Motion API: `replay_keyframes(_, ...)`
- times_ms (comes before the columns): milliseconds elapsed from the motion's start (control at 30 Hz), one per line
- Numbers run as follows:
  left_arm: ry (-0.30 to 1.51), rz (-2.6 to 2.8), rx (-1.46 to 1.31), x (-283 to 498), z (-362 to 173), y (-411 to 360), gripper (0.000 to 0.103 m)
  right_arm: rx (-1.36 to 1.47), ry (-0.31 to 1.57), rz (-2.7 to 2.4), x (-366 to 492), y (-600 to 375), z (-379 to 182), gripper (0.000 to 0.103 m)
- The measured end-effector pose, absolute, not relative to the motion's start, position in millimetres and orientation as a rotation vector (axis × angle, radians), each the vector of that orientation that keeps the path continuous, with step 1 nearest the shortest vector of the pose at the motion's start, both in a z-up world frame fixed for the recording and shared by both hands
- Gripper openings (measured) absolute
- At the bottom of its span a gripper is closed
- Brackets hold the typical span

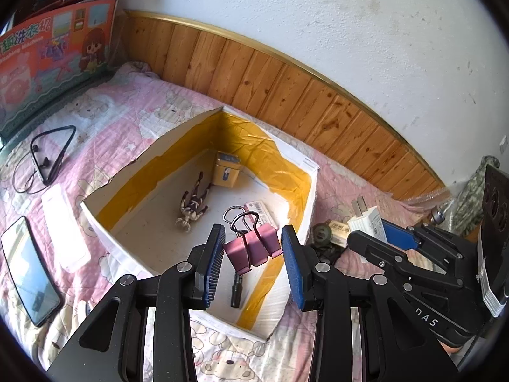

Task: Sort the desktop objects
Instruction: 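Carry the charger and binder clips over the cardboard box with both tools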

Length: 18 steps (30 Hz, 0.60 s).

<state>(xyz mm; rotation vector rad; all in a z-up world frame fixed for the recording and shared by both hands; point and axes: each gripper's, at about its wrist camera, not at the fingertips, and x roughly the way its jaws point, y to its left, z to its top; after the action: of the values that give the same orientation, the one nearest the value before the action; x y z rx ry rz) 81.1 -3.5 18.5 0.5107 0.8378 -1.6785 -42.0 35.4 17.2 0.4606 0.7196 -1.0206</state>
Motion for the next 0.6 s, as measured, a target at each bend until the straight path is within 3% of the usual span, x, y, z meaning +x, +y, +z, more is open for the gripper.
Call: replay_keyframes(600, 0.929, -1.638, 0.570, 81, -7, -32, 0.038, 0.471, 0.808, -1.005, -8, -20, -1, 0.032)
